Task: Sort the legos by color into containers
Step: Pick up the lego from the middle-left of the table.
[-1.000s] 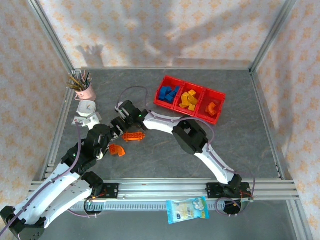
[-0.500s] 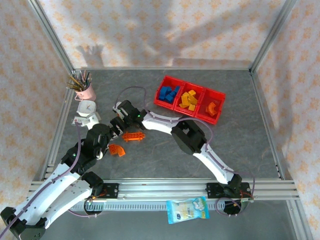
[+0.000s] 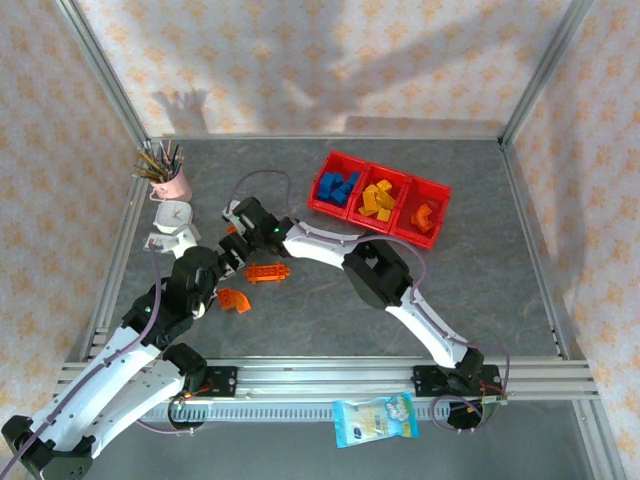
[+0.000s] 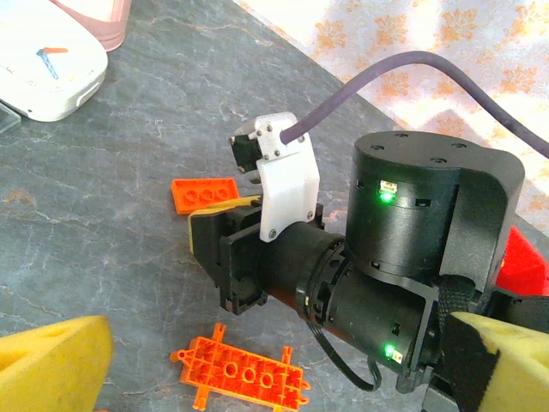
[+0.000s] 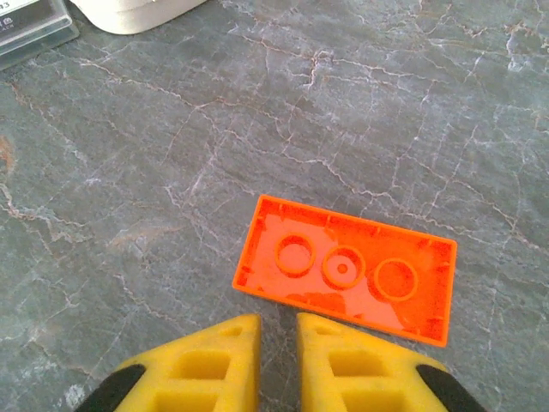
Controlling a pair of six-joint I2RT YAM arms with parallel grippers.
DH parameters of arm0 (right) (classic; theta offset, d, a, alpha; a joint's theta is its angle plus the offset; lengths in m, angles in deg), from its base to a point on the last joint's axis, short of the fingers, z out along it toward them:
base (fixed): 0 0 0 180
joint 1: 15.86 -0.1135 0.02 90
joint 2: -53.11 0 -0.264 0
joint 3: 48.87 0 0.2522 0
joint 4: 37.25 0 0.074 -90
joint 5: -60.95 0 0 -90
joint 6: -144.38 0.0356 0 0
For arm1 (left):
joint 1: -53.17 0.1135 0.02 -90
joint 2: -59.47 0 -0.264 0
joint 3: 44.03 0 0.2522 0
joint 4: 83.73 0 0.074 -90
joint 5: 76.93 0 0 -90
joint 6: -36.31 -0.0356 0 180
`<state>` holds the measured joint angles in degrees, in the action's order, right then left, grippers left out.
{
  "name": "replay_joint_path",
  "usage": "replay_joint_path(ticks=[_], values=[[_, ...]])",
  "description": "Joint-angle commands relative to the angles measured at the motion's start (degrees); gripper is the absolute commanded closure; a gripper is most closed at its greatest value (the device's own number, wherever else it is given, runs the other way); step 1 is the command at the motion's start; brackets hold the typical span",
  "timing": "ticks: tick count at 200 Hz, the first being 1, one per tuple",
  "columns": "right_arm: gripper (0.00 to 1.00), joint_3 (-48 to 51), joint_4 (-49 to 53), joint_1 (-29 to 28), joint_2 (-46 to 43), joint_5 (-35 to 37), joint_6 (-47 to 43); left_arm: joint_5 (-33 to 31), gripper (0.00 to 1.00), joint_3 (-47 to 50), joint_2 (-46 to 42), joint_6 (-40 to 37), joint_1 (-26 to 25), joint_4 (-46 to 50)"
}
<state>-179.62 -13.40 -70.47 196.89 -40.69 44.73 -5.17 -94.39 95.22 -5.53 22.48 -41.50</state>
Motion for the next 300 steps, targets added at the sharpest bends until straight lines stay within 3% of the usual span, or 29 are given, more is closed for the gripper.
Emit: replay_joint_path(ticks=[1, 103, 151, 213, 300], values=[[0.80, 1.48, -2.17, -0.20, -2.91, 3.23, 1.07, 0.40, 0.01, -0.53, -0.15, -0.44, 0.42, -1.21], [0.26, -7.13, 0.62, 0.40, 3.40, 10.67, 8.79, 0.44, 0.01, -1.42, 0.11, -0.53, 1.16, -1.26], [0.12, -11.47, 1.61, 0.03, 7.21, 12.06, 9.73, 0.08, 0.01, -1.37, -0.20, -0.31, 1.50, -1.03], [0.12, -13.63, 3.05, -0.66, 10.63, 12.07, 7.89, 0.39, 0.01, -0.64, -0.16, 0.05, 1.78, -1.75], [0.52, -13.54, 5.04, -0.66, 7.08, 12.93, 8.52, 1.54, 0.01, -0.71, -0.15, 0.10, 2.05, -1.99]])
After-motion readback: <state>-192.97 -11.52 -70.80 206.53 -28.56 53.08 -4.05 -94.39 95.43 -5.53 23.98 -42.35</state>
